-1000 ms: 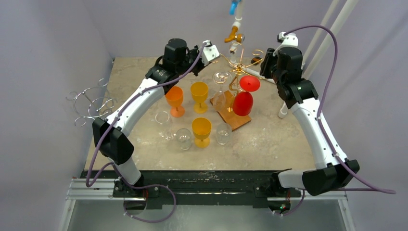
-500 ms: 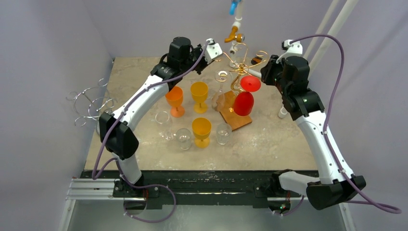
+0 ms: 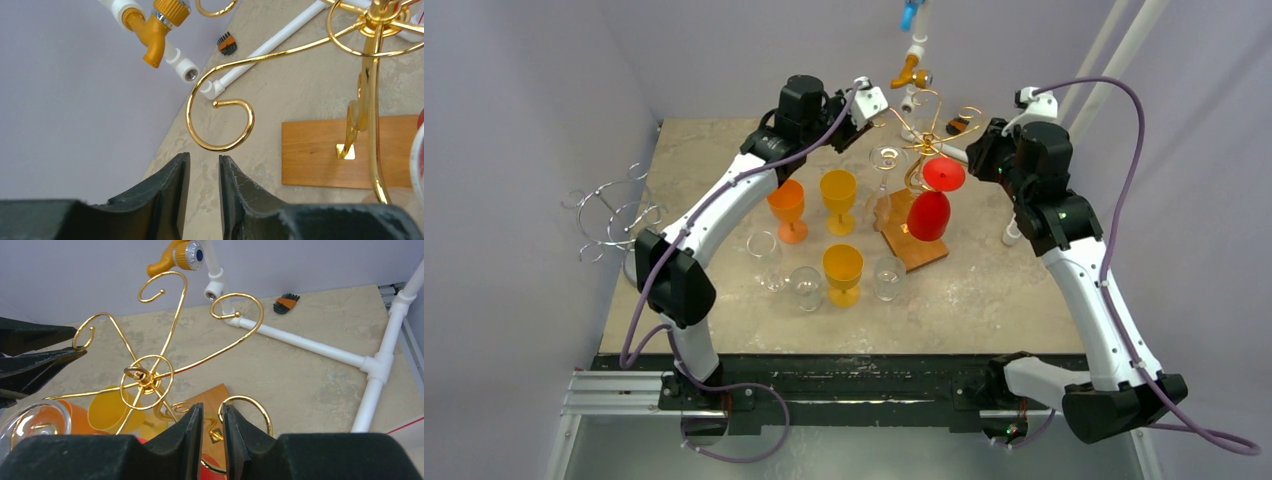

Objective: Place the wine glass upside down on the wine glass rack
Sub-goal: Adjust the wine rack at the center of the board.

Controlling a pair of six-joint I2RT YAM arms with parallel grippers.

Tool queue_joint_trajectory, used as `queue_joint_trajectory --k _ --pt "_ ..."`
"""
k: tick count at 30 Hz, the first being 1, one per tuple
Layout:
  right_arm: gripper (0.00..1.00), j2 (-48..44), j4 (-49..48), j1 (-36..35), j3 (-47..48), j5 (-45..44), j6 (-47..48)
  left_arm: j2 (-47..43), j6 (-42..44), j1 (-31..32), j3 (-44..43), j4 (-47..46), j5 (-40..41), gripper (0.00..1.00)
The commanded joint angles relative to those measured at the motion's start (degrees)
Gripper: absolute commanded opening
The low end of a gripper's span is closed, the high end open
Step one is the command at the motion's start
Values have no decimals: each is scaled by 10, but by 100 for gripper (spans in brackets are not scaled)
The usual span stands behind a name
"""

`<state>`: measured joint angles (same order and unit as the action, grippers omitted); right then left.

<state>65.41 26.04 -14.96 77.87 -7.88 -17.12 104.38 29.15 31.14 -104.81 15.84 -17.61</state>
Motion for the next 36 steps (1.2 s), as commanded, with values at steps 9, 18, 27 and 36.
queue_joint_trajectory --k 9,18,27,36 --pt "46 16 76 -3 150 -23 -2 -105 -29 -24 -15 137 111 68" --pt "51 62 56 0 127 -68 17 -170 -78 -28 -24 263 100 77" --pt "45 115 45 9 149 -62 10 -163 -81 -28 -60 300 59 77" --pt "31 90 46 13 89 -75 22 -149 -107 -27 -84 294 26 73"
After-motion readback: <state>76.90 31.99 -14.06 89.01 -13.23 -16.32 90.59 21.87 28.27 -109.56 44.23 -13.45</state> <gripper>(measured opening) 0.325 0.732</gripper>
